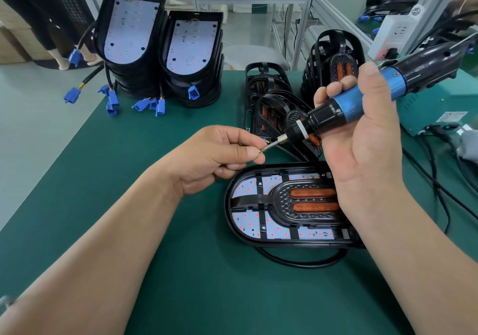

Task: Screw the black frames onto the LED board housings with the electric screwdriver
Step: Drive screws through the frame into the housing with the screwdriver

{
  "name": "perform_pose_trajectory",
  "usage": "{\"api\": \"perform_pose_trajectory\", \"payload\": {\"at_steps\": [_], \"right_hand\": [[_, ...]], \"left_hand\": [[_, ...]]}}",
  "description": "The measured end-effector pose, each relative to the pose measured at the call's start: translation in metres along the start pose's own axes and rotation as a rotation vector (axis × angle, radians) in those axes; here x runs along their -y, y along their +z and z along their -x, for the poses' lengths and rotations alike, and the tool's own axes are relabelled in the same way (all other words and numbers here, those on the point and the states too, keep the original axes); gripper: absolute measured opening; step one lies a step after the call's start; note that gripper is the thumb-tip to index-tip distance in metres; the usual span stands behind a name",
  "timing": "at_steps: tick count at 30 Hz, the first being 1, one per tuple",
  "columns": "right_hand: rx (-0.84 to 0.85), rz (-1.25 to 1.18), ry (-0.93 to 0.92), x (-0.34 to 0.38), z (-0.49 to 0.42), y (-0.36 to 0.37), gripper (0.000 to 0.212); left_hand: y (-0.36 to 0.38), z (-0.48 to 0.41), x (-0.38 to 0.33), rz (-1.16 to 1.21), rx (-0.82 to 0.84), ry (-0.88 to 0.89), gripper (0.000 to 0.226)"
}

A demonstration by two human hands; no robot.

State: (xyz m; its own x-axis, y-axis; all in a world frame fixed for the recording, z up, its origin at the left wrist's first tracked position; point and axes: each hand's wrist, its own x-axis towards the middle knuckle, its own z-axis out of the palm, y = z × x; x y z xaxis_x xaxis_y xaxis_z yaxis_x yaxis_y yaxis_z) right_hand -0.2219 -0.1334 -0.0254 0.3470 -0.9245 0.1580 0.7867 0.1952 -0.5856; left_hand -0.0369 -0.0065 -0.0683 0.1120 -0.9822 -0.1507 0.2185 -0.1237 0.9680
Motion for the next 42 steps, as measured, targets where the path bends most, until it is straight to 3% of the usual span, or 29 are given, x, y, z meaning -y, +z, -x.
{"api": "perform_pose_trajectory", "payload": {"at_steps": [42], "right_hand": [[-0.046, 0.070, 0.011, 0.0011, 0.0024, 0.0038, 0.015]], "left_hand": [[-0.0007, -0.0006, 0.0032, -0.081, -0.036, 0.077, 0.018]]}}
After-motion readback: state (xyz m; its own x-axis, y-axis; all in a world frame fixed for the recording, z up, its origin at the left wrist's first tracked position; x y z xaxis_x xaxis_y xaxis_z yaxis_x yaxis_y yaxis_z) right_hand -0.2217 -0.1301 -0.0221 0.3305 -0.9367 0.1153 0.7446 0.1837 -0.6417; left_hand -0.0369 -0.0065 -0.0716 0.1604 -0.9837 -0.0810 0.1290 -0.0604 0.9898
